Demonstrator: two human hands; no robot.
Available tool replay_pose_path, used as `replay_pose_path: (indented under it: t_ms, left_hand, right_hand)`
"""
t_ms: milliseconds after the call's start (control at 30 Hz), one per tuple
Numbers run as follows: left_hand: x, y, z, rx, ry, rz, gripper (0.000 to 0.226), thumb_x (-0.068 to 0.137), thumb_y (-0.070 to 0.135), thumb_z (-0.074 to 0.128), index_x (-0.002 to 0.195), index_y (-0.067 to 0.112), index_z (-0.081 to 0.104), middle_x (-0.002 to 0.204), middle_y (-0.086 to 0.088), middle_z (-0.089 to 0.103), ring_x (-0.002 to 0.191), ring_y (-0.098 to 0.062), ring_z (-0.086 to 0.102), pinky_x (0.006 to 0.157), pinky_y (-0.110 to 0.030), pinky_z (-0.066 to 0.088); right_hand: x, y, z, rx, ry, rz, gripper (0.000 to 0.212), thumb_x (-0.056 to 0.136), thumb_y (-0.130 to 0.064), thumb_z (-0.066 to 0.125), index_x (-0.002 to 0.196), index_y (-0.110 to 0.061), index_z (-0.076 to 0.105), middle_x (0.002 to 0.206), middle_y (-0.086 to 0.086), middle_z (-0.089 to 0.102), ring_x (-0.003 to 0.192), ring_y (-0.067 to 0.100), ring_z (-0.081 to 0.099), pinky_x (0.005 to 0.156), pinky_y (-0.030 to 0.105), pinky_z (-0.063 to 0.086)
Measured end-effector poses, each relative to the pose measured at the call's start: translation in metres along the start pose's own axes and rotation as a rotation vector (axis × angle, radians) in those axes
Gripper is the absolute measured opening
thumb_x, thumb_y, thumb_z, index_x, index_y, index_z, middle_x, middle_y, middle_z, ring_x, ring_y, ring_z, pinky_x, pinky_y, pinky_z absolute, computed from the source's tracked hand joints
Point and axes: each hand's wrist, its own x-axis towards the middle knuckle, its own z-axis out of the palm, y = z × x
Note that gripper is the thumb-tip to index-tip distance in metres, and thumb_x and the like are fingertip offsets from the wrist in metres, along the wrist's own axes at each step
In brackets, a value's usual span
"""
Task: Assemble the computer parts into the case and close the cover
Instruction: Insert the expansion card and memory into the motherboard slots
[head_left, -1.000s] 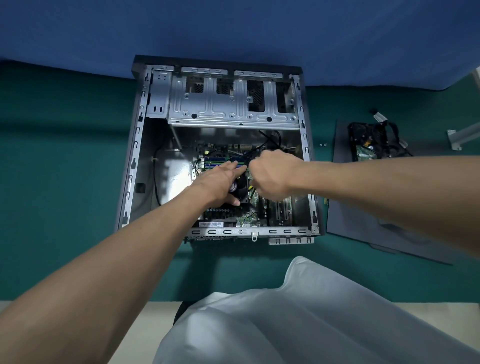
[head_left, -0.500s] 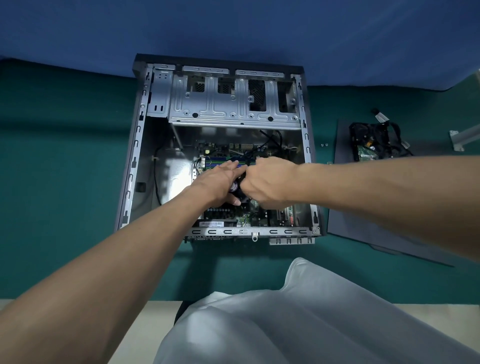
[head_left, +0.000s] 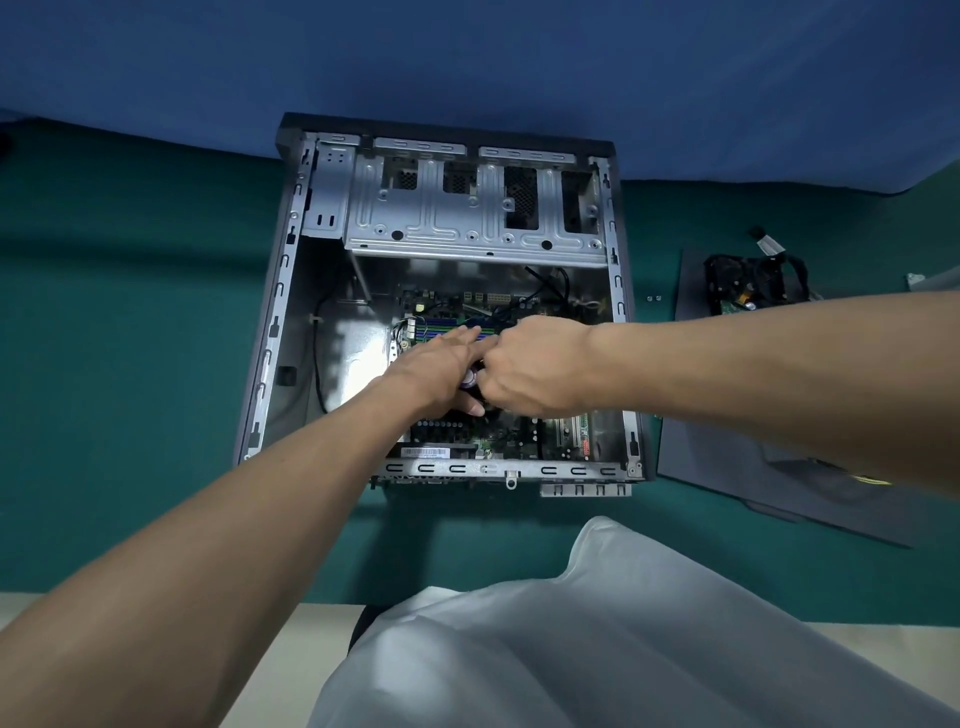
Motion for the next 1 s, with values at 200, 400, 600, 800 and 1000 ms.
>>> replay_pose_path:
  t_ms: [200,400,600,800,1000]
  left_hand:
    - [-0.001,0.003,-0.001,0.037,-0.055,-0.027,0.099,0.081,0.029,0.077,0.155,0.029,0.011,0.163,0.003,0.008,0.149,-0.016,0.009,0.120,-0.037,0.016]
    - [-0.003,0.001,-0.003,0.008,-0.068,-0.030,0.100,0.082,0.029,0.076,0.155,0.031,0.009,0.163,0.006,0.003,0.149,-0.013,0.003,0.121,-0.037,0.012]
    - [-0.002,0.001,-0.003,0.010,-0.061,-0.024,0.100,0.081,0.026,0.077,0.155,0.030,0.011,0.163,0.003,0.005,0.149,-0.014,0.003,0.121,-0.034,0.010]
    - [-0.001,0.003,-0.002,0.013,-0.045,-0.028,0.098,0.081,0.028,0.077,0.155,0.026,0.013,0.163,0.002,0.010,0.149,-0.016,0.008,0.119,-0.040,0.018]
    - [-0.001,-0.001,-0.001,0.008,-0.063,-0.027,0.099,0.081,0.028,0.077,0.155,0.030,0.011,0.163,0.004,0.005,0.149,-0.015,0.004,0.120,-0.040,0.015]
  right_hand:
    - [0.009,0.012,0.013,0.927,-0.035,0.712,0.021,0.092,-0.012,0.051,0.073,-0.010,0.043,0.074,0.005,0.047,0.069,0.022,0.055,0.052,0.026,0.041]
    - [-0.006,0.008,0.007,0.794,-0.259,0.522,0.021,0.098,-0.014,0.048,0.115,-0.003,0.050,0.085,0.006,0.047,0.069,0.018,0.049,0.051,0.023,0.041]
    - [-0.011,0.003,0.017,0.001,0.039,0.039,0.022,0.097,-0.014,0.035,0.096,-0.009,0.056,0.090,0.009,0.064,0.072,0.027,0.059,0.057,0.035,0.045]
    - [0.009,0.005,0.012,0.656,-0.027,0.561,0.010,0.089,-0.014,0.050,0.080,-0.012,0.046,0.065,0.002,0.037,0.056,0.021,0.044,0.050,0.025,0.036]
    - [-0.001,0.005,-0.004,0.769,-0.288,0.513,0.041,0.097,-0.009,0.044,0.137,-0.004,0.037,0.109,0.014,0.054,0.088,0.023,0.058,0.070,0.031,0.050]
